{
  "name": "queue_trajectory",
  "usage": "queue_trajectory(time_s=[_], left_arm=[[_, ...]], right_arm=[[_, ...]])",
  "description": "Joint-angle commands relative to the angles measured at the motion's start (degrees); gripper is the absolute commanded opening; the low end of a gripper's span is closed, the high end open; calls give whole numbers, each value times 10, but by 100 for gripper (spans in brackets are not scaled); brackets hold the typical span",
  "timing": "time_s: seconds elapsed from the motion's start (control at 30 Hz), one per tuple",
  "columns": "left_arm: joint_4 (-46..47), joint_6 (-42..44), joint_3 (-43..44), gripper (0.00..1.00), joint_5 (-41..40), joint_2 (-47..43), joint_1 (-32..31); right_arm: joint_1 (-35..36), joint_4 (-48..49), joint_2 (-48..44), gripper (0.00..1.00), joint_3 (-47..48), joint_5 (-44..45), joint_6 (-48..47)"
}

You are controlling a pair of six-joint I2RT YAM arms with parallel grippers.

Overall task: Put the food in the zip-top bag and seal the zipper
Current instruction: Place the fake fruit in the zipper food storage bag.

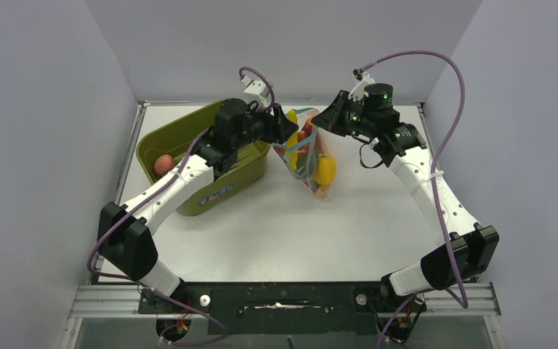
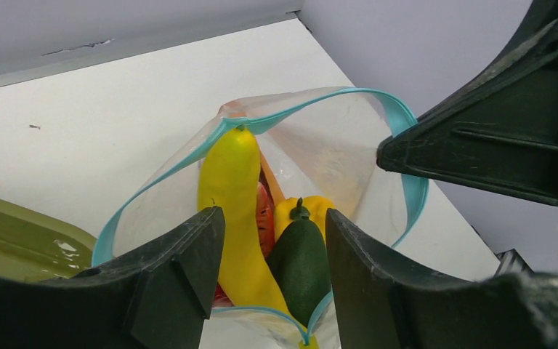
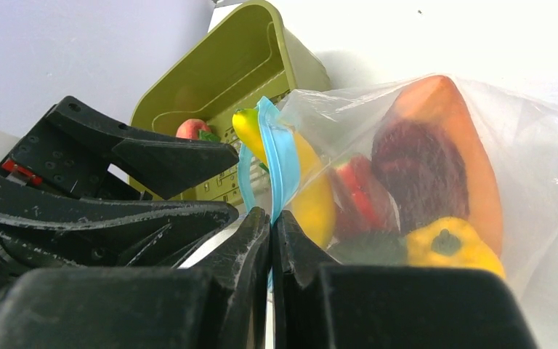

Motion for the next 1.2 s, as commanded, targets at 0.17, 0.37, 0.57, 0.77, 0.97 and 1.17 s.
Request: queue_trajectory(time_s=[0.17, 0.37, 0.57, 0.77, 0.97, 1.17], left_arm=[[43, 8, 21, 48, 17, 31, 19], [106, -8, 32, 41, 63, 62, 18], [126, -19, 36, 9, 94, 63, 7], [138, -53, 55, 0, 108, 71, -13], [172, -88, 58, 0, 110, 90, -24], [177, -112, 11, 0, 69, 102, -26]], right_arm=[[6, 57, -21, 0, 40, -10, -3], [12, 59, -18, 0, 39, -15, -7], [13, 63, -13, 0, 37, -13, -7], [13, 72, 1, 0, 40, -18, 3], [11, 83, 2, 0, 39, -19, 8], [13, 98, -3, 0, 33, -30, 12]])
